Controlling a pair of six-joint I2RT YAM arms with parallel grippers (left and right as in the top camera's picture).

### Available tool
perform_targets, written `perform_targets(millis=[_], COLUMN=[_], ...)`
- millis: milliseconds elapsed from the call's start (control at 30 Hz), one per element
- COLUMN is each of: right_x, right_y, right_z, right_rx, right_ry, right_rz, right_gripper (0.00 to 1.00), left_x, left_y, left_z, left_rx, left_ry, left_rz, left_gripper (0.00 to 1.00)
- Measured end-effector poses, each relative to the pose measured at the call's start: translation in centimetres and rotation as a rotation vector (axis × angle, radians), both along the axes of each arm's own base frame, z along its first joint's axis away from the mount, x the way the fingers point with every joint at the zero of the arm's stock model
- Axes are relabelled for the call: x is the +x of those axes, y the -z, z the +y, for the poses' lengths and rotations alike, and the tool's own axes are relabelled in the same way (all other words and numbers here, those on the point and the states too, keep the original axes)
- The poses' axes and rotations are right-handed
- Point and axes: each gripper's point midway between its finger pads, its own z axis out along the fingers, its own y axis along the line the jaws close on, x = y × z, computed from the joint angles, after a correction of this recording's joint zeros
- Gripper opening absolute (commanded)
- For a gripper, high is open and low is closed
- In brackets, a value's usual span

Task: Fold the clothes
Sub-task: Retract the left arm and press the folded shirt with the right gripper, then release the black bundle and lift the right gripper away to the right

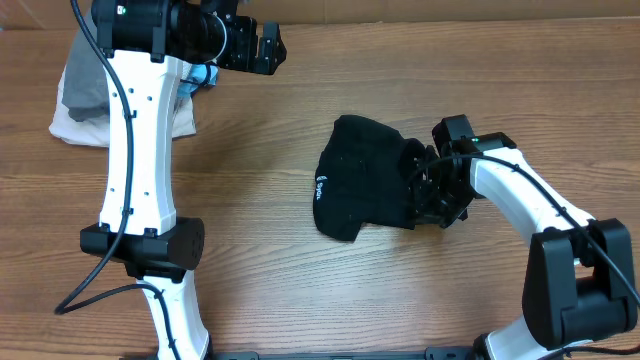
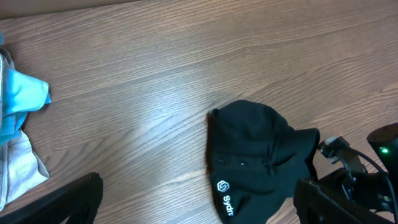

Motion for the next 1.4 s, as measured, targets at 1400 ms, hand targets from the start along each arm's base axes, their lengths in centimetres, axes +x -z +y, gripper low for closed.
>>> perform_targets(millis=[1400], right_x=[14.0], right_y=[-0.6], right_z=[-7.2], right_rx=[0.075], right_ry=[0.359], right_rz=[-0.278], right_gripper=[0.82], left_x=[-0.5], left_y=[0.7], left_z=[-0.9], left_rx=[0.021], left_ry=[0.02], left_rz=[0.023], left_gripper=[1.0])
